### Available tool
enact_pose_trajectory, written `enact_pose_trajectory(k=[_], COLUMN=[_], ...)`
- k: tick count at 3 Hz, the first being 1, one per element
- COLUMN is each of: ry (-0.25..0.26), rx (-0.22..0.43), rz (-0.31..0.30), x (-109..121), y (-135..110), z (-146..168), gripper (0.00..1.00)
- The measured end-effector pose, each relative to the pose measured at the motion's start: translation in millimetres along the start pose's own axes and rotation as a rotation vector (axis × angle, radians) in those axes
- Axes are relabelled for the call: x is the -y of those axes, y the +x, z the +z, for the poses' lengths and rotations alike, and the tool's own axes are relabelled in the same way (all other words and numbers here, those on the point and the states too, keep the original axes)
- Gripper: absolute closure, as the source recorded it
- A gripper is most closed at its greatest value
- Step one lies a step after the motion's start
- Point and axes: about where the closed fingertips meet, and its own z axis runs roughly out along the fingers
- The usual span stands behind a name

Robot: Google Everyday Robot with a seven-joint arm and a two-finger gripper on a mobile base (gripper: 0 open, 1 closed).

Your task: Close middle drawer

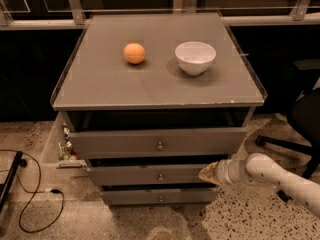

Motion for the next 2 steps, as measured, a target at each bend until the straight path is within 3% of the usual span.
enact_pose_trajectory(k=[1, 2], ry=[0.01, 0.021], rx=[-0.001, 0.01], rz=[0.003, -0.006], x=[2.7, -12.1], y=[3.2, -14.5], z=[-1.2, -19.0], gripper=[0.59, 0.62])
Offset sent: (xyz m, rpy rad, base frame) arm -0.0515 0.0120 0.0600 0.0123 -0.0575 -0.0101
